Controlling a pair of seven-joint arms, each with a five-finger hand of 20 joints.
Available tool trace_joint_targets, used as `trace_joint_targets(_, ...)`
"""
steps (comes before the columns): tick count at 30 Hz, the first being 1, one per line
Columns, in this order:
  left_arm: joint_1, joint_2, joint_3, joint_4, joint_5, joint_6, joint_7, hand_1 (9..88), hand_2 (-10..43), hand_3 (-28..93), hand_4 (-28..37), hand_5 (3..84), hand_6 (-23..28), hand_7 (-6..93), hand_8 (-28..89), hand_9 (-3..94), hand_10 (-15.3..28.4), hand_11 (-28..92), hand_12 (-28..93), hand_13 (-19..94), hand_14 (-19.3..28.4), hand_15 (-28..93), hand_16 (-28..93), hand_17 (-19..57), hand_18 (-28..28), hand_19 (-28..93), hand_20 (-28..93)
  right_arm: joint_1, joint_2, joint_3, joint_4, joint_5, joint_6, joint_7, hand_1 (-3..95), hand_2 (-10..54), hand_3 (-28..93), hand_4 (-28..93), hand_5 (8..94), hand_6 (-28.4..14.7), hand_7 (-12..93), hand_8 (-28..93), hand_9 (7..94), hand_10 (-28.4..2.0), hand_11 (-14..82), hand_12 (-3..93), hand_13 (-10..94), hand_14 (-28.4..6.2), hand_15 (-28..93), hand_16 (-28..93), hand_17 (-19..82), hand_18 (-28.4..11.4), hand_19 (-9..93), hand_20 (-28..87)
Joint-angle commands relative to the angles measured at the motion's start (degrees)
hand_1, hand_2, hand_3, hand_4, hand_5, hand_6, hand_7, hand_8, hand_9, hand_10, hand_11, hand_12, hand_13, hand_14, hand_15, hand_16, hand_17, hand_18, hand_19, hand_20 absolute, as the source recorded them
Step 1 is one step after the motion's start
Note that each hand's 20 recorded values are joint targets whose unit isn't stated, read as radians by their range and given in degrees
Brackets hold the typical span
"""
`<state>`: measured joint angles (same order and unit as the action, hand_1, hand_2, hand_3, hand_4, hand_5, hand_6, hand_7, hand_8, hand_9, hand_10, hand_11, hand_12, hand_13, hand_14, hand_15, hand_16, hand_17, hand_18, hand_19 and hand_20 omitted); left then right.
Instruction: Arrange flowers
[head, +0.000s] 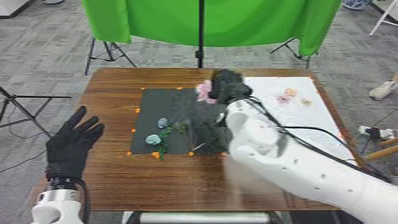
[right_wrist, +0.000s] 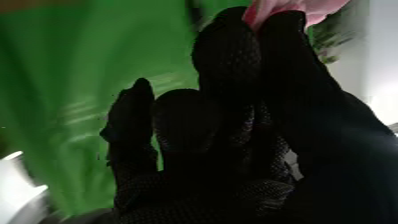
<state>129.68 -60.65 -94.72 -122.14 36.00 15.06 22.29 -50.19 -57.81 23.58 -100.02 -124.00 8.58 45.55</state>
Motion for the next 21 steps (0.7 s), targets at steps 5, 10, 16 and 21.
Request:
trace_joint_targets(5, -0.6, -0.01, -0.02, 0.15, 0.51, -0.24, -1.92, 20.2, 7.2, 81, -28.3, 36.2, 8.4, 7.6, -8, 33.5, 20.2, 25, 11, 21, 27.7, 59, -11, -8.0, 28.4, 57, 2, 2.8, -10.1, -4.3, 7.2, -0.4, -7.5, -2.3, 54.4, -9.5, 69, -28, 85.8, 0.6, 25, 5, 86.3, -7.5, 42.2, 33.3, 71, -7.9, 80, 26, 26, -22.0, 87, 43)
trace_joint_targets(10, -0.6, 0.37, 0.04, 0.08, 0.35, -0.13, -1.87, 20.4, 7.2, 81, -28.3, 36.2, 8.5, 7.6, -8, 33.5, 20.2, 25, 11, 21, 27.7, 59, -11, -8.0, 28.4, 57, 1, 3.0, -10.7, -5.2, 8.0, -2.3, -10.5, -2.3, 53.3, -9.5, 69, -28, 84.7, 0.6, 24, 4, 84.6, -8.2, 45.0, 32.0, 70, -8.4, 80, 25, 25, -22.0, 87, 44)
trace_joint_targets(16, -0.3, 0.54, 0.04, -0.11, 0.34, 0.14, -2.24, 20.6, 7.0, 81, -28.3, 36.2, 8.5, 7.7, -8, 33.6, 20.2, 25, 11, 21, 27.8, 59, -11, -8.0, 28.4, 57, 1, 2.9, -10.0, -6.6, 7.4, -6.2, -12.5, -3.8, 50.5, -9.5, 69, -28, 80.2, 0.4, 22, 1, 81.2, -8.7, 47.6, 30.9, 68, -9.1, 81, 25, 23, -22.1, 86, 46)
trace_joint_targets(21, -0.3, 0.57, 0.17, -0.12, 0.36, -0.05, -2.42, 20.9, 7.1, 81, -28.3, 36.3, 8.6, 7.7, -8, 33.6, 20.1, 25, 11, 21, 27.7, 59, -11, -8.0, 28.4, 57, 1, 2.9, -10.3, -6.8, 7.1, -8.2, -14.6, -3.0, 44.8, -9.5, 71, -28, 75.5, 0.3, 19, -1, 78.0, -9.9, 52.0, 27.9, 66, -9.9, 82, 25, 22, -22.5, 85, 47)
